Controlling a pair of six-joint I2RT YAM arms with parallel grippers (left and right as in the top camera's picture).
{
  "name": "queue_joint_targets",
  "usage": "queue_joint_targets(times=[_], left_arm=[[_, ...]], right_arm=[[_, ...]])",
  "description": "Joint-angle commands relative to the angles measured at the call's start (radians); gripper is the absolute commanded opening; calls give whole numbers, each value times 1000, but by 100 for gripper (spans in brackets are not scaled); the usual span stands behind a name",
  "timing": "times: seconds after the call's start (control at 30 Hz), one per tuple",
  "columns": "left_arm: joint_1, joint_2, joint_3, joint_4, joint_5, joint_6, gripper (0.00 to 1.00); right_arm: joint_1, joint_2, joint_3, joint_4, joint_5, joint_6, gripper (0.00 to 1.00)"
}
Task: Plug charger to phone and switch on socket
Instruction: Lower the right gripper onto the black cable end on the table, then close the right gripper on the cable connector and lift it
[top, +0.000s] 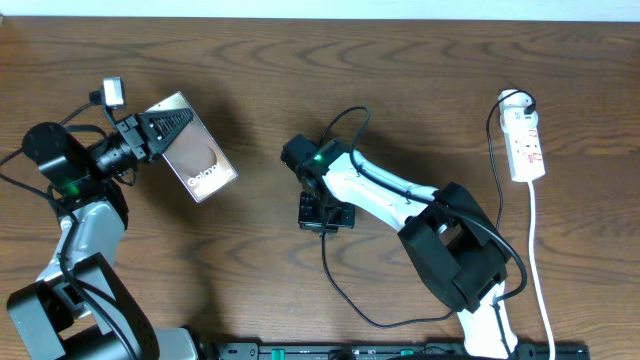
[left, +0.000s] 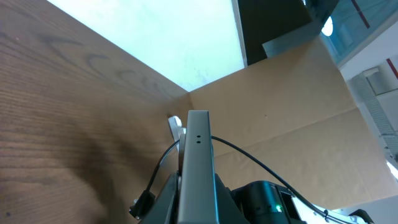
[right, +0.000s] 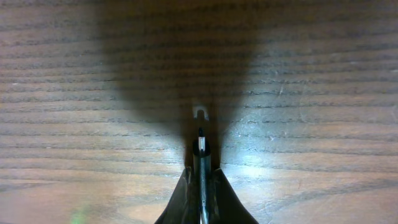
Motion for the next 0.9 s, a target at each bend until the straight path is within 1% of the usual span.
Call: queue_joint_targets(times=[0.0,0.23,0.67,0.87], left_arm=[[0,-1,7,7,27,10,7],[0,-1,7,7,27,10,8],[0,-1,7,7,27,10,7],[0,-1,7,7,28,10,8]], right_arm=[[2,73,-23,2,53,-6,1],[4,73,-30,-55,53,-6,1],[2,73,-86,-29,2,-7,1],[2,73,-106,-20,-63,-33,1]])
